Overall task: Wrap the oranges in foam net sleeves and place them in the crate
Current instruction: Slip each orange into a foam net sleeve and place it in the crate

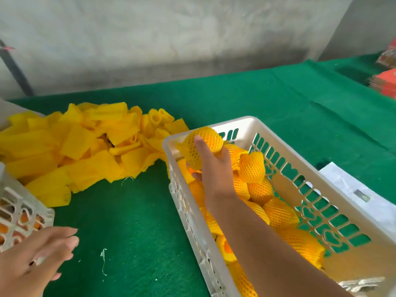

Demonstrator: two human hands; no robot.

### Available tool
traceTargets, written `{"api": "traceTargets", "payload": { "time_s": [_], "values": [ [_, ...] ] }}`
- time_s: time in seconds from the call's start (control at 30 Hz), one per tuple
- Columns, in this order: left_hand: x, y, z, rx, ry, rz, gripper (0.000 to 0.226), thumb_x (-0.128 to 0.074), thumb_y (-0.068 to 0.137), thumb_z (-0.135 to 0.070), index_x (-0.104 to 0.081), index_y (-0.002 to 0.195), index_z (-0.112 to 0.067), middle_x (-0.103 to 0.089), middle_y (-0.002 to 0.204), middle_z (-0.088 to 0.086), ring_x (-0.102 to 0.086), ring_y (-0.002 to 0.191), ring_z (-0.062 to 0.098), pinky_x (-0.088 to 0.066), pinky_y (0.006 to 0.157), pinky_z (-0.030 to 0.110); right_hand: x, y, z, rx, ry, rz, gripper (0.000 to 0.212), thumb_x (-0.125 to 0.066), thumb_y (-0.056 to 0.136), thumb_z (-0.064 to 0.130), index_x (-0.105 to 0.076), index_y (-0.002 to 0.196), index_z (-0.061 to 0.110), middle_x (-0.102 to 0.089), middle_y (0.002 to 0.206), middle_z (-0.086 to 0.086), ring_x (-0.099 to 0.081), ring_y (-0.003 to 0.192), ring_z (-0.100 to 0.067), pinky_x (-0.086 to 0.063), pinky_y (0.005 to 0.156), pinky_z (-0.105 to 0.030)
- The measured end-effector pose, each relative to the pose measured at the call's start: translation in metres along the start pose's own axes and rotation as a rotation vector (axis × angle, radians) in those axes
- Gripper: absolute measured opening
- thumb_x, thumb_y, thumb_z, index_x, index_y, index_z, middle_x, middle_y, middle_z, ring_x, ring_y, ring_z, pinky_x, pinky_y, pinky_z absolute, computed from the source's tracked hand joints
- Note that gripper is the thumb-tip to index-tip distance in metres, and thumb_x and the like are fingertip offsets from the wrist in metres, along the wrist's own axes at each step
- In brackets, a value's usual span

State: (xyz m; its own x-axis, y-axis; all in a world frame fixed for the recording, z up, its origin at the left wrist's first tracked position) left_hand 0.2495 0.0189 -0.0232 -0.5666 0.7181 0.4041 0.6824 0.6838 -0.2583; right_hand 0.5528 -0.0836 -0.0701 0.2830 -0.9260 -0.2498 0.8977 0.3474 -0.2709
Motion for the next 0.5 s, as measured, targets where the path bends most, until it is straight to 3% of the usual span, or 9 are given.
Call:
{"api": "traceTargets", "payload": {
  "time_s": [0.1,0.13,0.2,0.3,0.4,0.5],
  "values": [
    [-0.002,0.019,0.011,0.138,0.008,0.052,0.026,-0.046,0.110,0.001,-0.058,0.132,0.006,-0.058,0.128,0.019,-0.057,0.105,0.035,-0.046,0.105,0.056,0.020,0.026,-0.010,-0.089,-0.167,-0.036,0.083,-0.080,0.083,0.062,-0.040,0.152,0.038,-0.053,0.110,0.019,-0.058,0.098,-0.014,-0.060,0.067,-0.029],
    [-0.007,0.028,0.021,0.198,0.043,0.054,0.027,-0.046,0.109,0.003,-0.058,0.133,0.008,-0.059,0.131,0.024,-0.056,0.109,0.043,-0.046,0.103,0.061,0.026,0.034,-0.015,-0.105,-0.222,-0.034,0.092,-0.081,0.083,0.061,-0.035,0.158,0.035,-0.053,0.121,0.014,-0.056,0.102,-0.017,-0.060,0.067,-0.028],
    [-0.004,0.045,0.044,0.274,0.089,-0.048,0.030,-0.044,0.108,0.007,-0.056,0.135,0.011,-0.058,0.135,0.031,-0.056,0.118,0.044,-0.046,0.097,0.062,0.036,0.047,-0.021,-0.109,-0.312,-0.046,0.099,-0.081,0.083,0.061,-0.030,0.163,0.032,-0.047,0.149,0.003,-0.052,0.113,-0.021,-0.062,0.069,-0.028],
    [0.003,0.070,0.060,0.350,0.129,-0.167,0.021,-0.047,0.107,0.004,-0.061,0.122,0.002,-0.063,0.121,0.024,-0.059,0.112,0.043,-0.049,0.091,0.063,0.043,0.064,-0.026,-0.052,-0.386,-0.074,0.100,-0.080,0.084,0.062,-0.027,0.164,0.032,-0.044,0.158,0.001,-0.062,0.108,-0.019,-0.065,0.067,-0.029],
    [0.015,0.072,0.064,0.380,0.158,-0.150,0.013,-0.053,0.105,0.000,-0.064,0.109,-0.005,-0.067,0.112,0.014,-0.063,0.103,0.040,-0.052,0.093,0.067,0.047,0.076,-0.033,-0.065,-0.377,-0.067,0.090,-0.080,0.090,0.047,-0.029,0.163,0.033,-0.061,0.140,0.001,-0.078,0.078,-0.011,-0.064,0.060,-0.027],
    [0.017,0.060,0.066,0.247,0.212,-0.148,0.015,-0.066,0.097,-0.018,-0.072,0.111,-0.020,-0.079,0.102,-0.001,-0.074,0.097,0.032,-0.059,0.086,0.061,0.053,0.079,-0.040,-0.068,-0.415,-0.081,0.082,-0.076,0.096,0.037,-0.028,0.162,0.035,-0.057,0.148,-0.002,-0.078,0.070,-0.007,-0.066,0.064,-0.032]
  ]
}}
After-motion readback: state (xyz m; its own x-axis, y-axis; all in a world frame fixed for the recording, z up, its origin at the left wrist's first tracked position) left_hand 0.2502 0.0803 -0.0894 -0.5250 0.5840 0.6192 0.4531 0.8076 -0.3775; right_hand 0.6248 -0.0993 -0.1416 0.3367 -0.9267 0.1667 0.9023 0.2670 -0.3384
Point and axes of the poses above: each hand's wrist, its own y-axis towards the middle knuckle, its own x-axis out of the back of the hand, z = x × y, the point moved 5 cm from there along y, towards the middle knuckle
